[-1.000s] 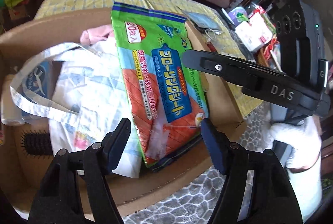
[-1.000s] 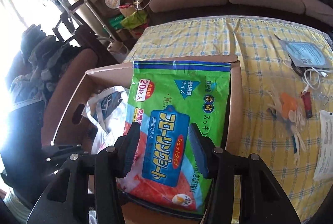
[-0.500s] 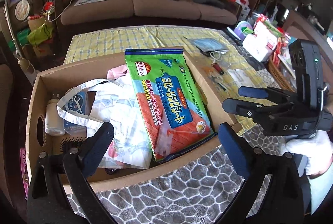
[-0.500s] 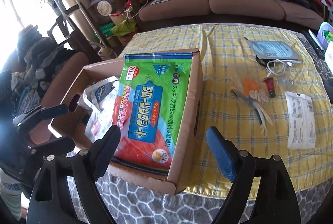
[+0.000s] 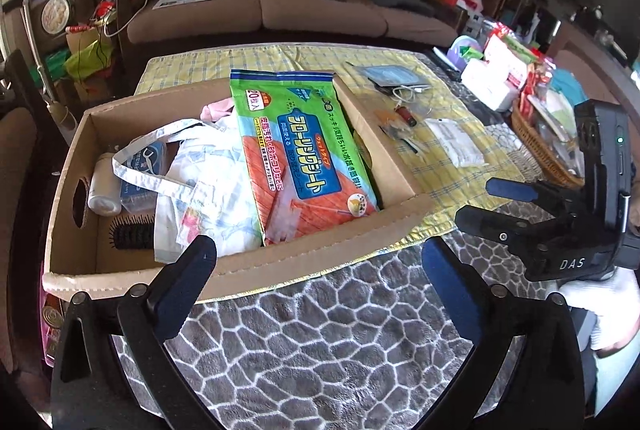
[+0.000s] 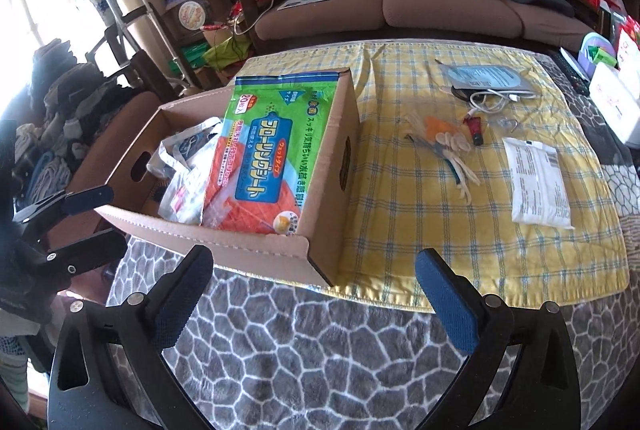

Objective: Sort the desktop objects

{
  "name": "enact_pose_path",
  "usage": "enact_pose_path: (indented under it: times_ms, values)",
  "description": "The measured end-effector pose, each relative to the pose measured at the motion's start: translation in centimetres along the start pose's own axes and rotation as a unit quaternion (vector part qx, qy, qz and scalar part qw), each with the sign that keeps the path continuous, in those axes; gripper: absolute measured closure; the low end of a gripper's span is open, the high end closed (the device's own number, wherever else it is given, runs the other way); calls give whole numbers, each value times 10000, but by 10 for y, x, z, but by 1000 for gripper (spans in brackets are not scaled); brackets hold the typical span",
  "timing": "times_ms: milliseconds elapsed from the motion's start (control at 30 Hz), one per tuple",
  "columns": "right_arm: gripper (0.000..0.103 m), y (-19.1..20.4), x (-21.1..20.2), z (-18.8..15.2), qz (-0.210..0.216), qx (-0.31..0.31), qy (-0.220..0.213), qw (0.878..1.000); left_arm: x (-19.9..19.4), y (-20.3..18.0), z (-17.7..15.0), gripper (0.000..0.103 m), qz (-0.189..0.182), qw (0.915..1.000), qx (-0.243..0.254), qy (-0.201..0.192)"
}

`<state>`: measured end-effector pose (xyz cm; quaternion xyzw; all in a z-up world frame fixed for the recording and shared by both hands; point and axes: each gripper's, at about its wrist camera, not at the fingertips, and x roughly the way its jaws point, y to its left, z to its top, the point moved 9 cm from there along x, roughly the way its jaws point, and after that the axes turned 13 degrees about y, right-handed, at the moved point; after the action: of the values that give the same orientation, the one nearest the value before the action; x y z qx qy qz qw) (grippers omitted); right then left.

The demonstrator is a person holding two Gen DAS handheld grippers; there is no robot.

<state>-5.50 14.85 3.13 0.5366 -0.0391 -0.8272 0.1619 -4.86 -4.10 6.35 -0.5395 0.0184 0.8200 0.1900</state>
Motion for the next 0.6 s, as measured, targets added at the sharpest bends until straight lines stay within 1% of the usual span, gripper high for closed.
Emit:
enact_pose_path:
  times_ms: [67,133,200,233,300,367,400,467,533,600]
  values:
    - [0,-7,1,-11,-109,41,-18,9999,2,0,-11,0,101,9998,-137,-139]
    - [0,-17,4,-23,-324,92,-71,9994,5,2,-24,0,201,9985,-347,-376]
    - [0,-29,14,-37,-502,180,-71,9985,15,4,-39,0,268,9967,-592,-484]
    - [0,-34,23,-44,-596,211,1,9980,24,4,-46,0,293,9962,-668,-476]
    - [0,-47,45,-58,-808,272,275,9960,48,3,-56,0,394,9959,-750,-307]
    - [0,-60,63,-70,-971,336,495,9935,69,2,-63,0,582,9953,-753,-187]
    - [1,-66,69,-74,-1012,370,514,9928,78,2,-65,0,635,9950,-763,-132]
    - [0,-77,72,-78,-1082,450,423,9922,92,0,-67,0,617,9948,-811,-79]
    - [0,-88,71,-80,-1134,571,297,9915,103,-1,-67,0,699,9938,-861,-47]
    - [0,-100,67,-78,-1210,660,175,9903,112,-3,-66,0,685,9930,-959,13]
